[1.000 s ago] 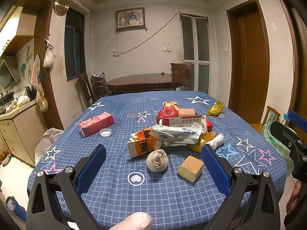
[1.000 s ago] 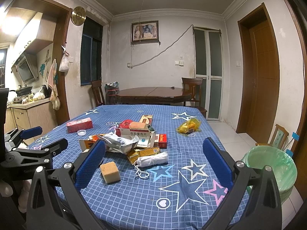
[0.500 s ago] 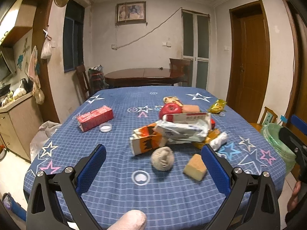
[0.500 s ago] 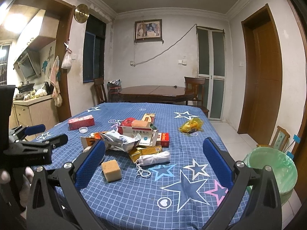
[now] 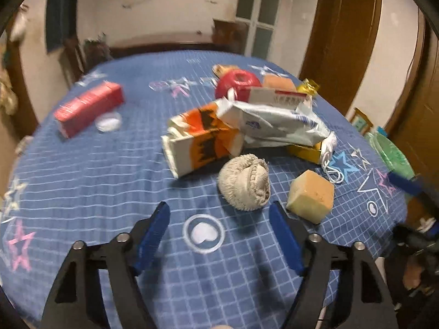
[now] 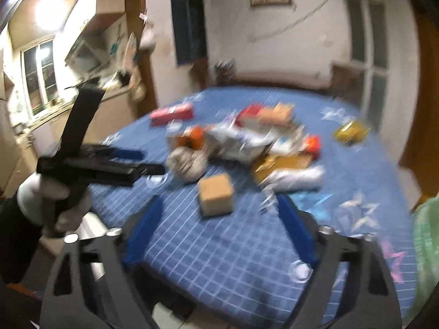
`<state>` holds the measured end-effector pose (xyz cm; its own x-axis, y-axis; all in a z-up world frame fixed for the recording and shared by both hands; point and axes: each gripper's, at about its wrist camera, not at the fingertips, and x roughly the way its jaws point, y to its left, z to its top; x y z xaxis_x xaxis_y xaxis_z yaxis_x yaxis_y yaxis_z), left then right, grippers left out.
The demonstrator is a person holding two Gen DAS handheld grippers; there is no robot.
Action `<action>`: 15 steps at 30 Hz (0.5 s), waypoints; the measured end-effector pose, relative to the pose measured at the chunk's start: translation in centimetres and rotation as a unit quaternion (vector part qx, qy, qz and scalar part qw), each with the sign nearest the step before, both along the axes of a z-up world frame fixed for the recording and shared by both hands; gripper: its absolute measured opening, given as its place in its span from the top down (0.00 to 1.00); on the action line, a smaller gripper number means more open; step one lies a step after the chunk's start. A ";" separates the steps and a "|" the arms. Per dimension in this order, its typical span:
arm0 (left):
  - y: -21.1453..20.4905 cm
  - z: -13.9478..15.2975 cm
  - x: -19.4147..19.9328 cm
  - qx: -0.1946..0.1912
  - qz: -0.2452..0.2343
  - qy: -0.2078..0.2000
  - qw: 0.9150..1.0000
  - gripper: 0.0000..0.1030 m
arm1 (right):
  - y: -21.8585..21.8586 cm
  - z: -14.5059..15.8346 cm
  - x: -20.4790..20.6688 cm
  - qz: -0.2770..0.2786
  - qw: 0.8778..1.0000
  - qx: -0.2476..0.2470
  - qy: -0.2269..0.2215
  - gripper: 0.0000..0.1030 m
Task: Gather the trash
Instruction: 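Grasp the beige towel ball with the left tool while the right tool grasps the tan sponge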
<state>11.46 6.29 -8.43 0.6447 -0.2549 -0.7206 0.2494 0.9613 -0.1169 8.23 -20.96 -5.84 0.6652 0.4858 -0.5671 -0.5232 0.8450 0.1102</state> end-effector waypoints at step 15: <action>-1.5 -1.3 3.6 0.014 -0.045 0.012 0.999 0.29 | 4.5 -2.8 5.7 0.023 0.996 -0.049 0.075 0.52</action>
<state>15.03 4.80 -9.77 0.6020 -0.2914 -0.7434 0.3329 0.9378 -0.0981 13.91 -16.49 -8.65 0.5469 0.4515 -0.7050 -0.5458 0.8309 0.1087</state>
